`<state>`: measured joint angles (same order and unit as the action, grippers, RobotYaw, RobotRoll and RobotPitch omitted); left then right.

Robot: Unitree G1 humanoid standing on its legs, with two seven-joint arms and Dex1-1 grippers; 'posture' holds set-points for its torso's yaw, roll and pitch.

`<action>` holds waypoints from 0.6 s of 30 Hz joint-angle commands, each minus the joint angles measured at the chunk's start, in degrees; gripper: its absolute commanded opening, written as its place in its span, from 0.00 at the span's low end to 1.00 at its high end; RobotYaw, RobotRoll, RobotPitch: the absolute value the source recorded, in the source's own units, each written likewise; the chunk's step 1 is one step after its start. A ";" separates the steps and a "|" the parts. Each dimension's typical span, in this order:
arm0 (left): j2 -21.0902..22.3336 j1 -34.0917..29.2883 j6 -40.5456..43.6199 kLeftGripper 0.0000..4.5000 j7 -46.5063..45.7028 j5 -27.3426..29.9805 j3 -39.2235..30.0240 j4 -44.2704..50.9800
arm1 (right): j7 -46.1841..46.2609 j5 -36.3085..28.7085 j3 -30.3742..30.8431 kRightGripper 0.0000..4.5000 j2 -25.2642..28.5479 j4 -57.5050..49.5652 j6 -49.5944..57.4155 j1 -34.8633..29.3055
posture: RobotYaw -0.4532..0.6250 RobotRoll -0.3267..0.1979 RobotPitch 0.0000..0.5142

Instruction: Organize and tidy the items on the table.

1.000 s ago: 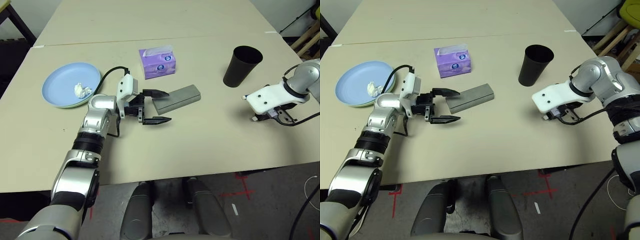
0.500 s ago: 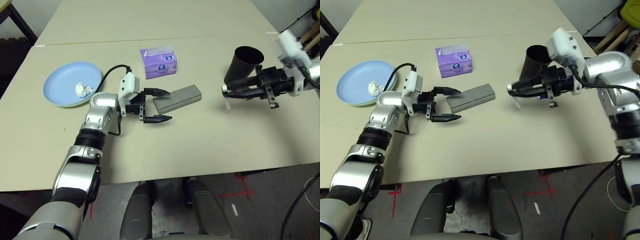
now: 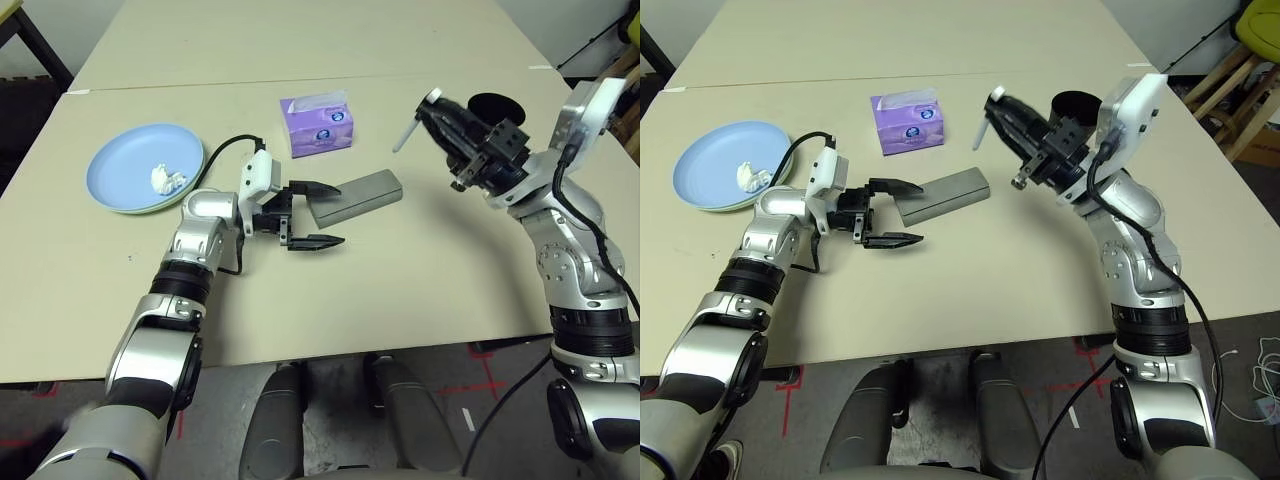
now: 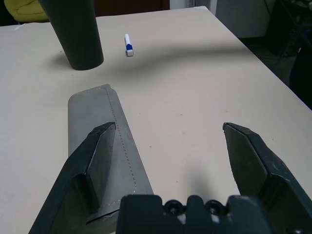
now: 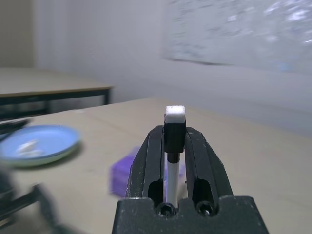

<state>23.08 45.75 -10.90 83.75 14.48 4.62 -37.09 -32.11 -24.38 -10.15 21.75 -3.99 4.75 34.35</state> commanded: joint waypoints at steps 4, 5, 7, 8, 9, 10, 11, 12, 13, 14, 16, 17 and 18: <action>0.00 -0.70 0.01 1.00 0.56 -0.32 0.81 0.30 | 8.84 4.27 -3.75 0.09 -0.15 3.55 -2.42 1.57 | 0.43 0.62 0.38; 0.03 -0.69 0.02 1.00 0.54 -0.32 0.79 0.29 | 10.37 5.17 -3.92 0.09 -0.13 4.04 -2.26 1.49 | 0.43 0.62 0.38; 0.08 -0.74 0.09 1.00 0.49 -0.31 0.77 0.40 | 12.50 6.02 -4.16 0.09 -0.54 4.46 -2.30 1.31 | 0.43 0.62 0.39; 0.13 -0.83 0.12 1.00 0.49 -0.30 0.76 0.48 | 14.07 6.87 -4.15 0.09 -0.91 4.79 -2.46 1.36 | 0.43 0.62 0.39; 0.16 -0.89 0.14 1.00 0.48 -0.30 0.76 0.56 | 15.10 7.38 -4.12 0.09 -1.17 5.00 -2.61 1.42 | 0.43 0.62 0.39; 0.20 -0.94 0.17 1.00 0.49 -0.29 0.76 0.61 | 16.06 7.65 -4.15 0.09 -1.54 5.16 -2.70 1.54 | 0.43 0.62 0.39; 0.22 -0.95 0.22 1.00 0.49 -0.28 0.75 0.64 | 17.02 8.01 -4.13 0.09 -1.80 5.23 -2.58 1.68 | 0.43 0.62 0.39; 0.24 -0.99 0.28 1.00 0.49 -0.26 0.75 0.71 | 17.94 8.31 -4.12 0.09 -2.05 5.27 -2.42 1.83 | 0.43 0.62 0.39; 0.25 -1.01 0.32 1.00 0.48 -0.26 0.75 0.75 | 18.67 8.53 -4.11 0.09 -2.31 5.34 -2.33 2.02 | 0.43 0.62 0.39; 0.25 -1.01 0.37 1.00 0.46 -0.26 0.75 0.78 | 19.53 8.87 -4.13 0.09 -2.54 5.40 -2.19 2.18 | 0.43 0.62 0.40; 0.30 -1.07 0.45 1.00 0.45 -0.23 0.74 0.88 | 20.79 9.46 -4.11 0.09 -2.73 5.59 -1.91 2.40 | 0.43 0.62 0.40; 0.36 -1.12 0.46 1.00 0.48 -0.21 0.72 0.96 | 21.37 9.73 -4.10 0.09 -2.71 5.59 -1.60 2.40 | 0.43 0.62 0.40; 0.41 -1.19 0.48 1.00 0.46 -0.19 0.70 1.05 | 21.83 10.09 -4.15 0.09 -2.47 5.69 -1.54 2.32 | 0.43 0.62 0.40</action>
<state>23.20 45.72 -10.78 83.74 14.49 4.63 -36.90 -11.34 -15.09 -13.51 19.17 1.46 2.76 36.94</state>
